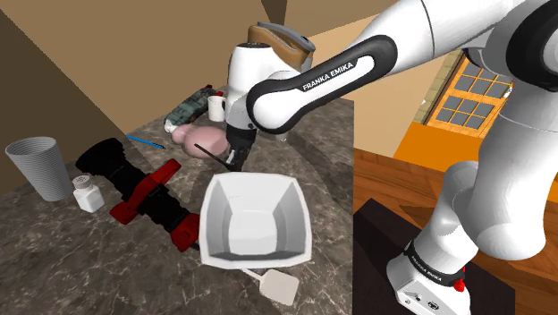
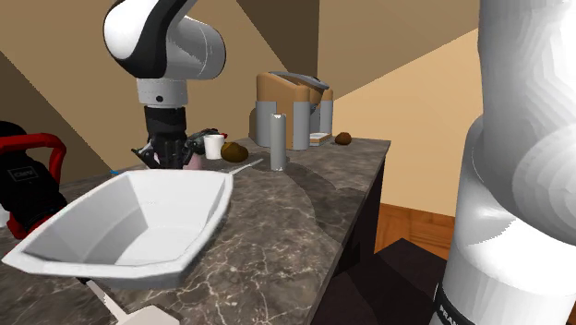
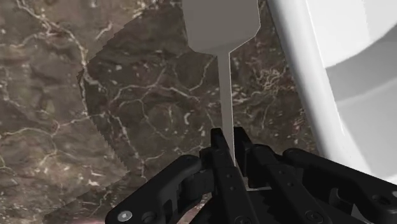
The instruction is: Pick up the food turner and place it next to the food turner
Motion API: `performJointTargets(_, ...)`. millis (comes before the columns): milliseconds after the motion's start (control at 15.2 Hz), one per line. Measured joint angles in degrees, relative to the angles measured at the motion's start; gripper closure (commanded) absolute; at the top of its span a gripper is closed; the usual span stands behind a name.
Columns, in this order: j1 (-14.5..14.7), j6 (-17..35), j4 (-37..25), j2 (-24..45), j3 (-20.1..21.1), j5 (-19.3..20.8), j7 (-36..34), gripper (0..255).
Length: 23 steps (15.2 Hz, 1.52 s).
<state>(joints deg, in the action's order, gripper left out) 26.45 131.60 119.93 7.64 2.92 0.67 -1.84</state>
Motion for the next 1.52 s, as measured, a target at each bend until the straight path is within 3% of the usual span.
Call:
performJointTargets(660,-0.1,7.1,1.5,4.0,-0.4,0.3,-0.1,255)
performJointTargets(924,0.1,14.0,2.4,5.4,-0.4,0.5,-0.4,255)
performJointTargets(1188,0.0,13.2,2.7,4.9,-0.6,0.4,-0.3,255)
performJointTargets(1254,0.1,12.9,2.7,4.7,-0.5,0.4,-0.3,0)
performJointTargets(1386,0.1,13.3,3.1,4.4,-0.5,0.3,-0.3,0)
performJointTargets(1518,0.4,10.1,3.9,4.0,-0.3,0.3,-0.4,0)
